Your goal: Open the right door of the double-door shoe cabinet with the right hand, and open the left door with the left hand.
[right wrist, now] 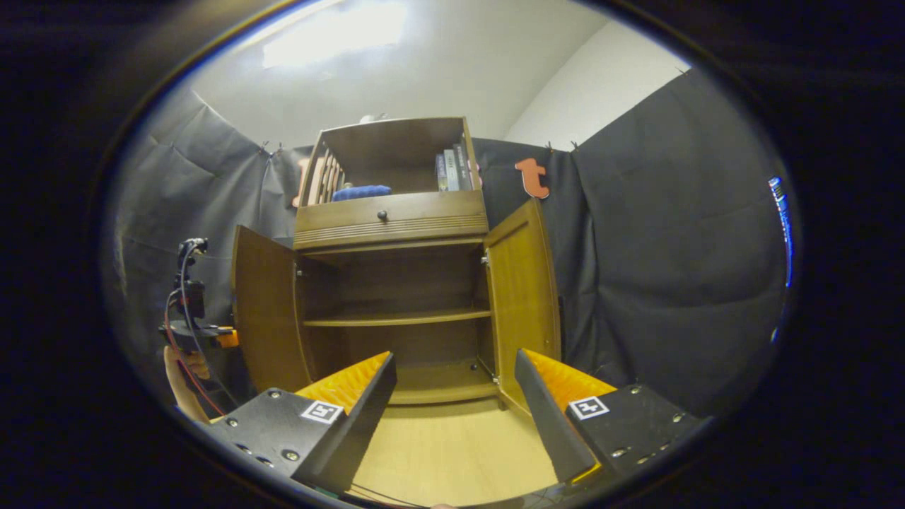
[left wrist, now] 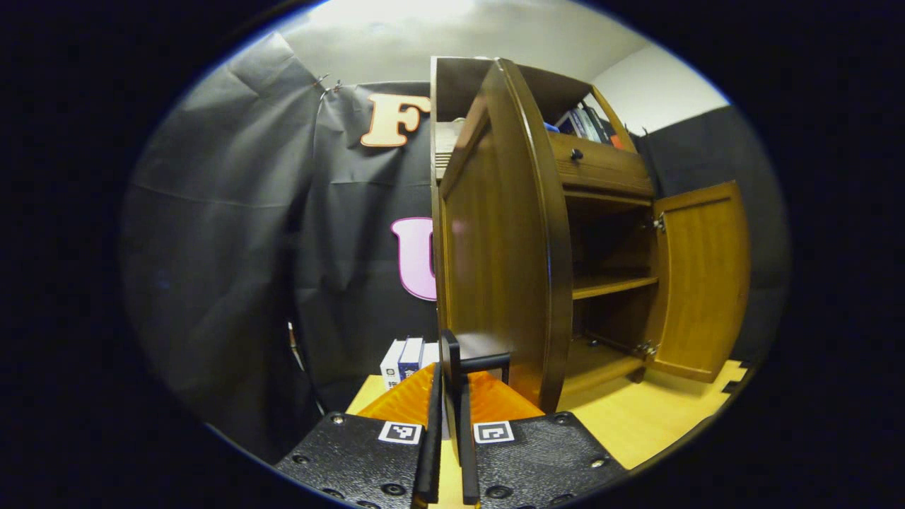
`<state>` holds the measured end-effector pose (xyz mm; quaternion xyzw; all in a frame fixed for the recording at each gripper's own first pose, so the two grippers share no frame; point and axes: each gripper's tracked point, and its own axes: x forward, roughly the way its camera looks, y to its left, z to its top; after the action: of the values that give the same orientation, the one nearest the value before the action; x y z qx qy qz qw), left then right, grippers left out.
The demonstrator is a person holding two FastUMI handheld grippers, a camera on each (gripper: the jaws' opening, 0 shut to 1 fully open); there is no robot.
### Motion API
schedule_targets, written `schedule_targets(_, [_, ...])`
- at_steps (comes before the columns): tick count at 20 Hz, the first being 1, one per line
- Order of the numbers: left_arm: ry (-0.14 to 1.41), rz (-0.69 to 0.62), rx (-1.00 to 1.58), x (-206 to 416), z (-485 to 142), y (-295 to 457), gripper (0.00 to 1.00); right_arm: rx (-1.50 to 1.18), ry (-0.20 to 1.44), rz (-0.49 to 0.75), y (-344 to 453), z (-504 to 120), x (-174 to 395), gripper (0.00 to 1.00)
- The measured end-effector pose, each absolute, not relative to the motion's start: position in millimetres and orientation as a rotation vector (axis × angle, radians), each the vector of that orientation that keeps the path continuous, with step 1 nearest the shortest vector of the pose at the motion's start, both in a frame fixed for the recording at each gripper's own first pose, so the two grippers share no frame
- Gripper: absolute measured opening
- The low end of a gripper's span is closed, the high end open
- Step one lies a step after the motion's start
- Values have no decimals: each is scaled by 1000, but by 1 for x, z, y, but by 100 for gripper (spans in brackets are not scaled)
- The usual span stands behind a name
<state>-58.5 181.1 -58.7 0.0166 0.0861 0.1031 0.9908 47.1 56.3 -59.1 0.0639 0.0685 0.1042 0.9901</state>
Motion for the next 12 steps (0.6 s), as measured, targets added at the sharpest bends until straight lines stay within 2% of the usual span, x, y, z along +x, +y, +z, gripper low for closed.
schedule_targets(1, [170, 196, 34, -59, -60, 187, 7, 131, 141, 214, 60, -61, 49, 97])
schedule_targets(2, [169, 187, 35, -60, -59, 193, 4, 132, 148, 218, 71, -60, 50, 100])
schedule_targets(3, [174, 170, 30, -63, -60, 197, 11, 131, 155, 221, 80, -60, 52, 100])
schedule_targets(4, [169, 156, 35, -63, -59, 201, 6, 128, 160, 222, 84, -61, 55, 100])
schedule_targets(5, [173, 151, 40, -63, -58, 206, 7, 122, 163, 225, 87, -62, 57, 100])
schedule_targets(7, [170, 115, 24, -65, -58, 216, 2, 113, 165, 228, 91, -62, 59, 100])
schedule_targets(12, [179, 61, 30, -66, -58, 224, 3, 104, 166, 228, 97, -59, 58, 100])
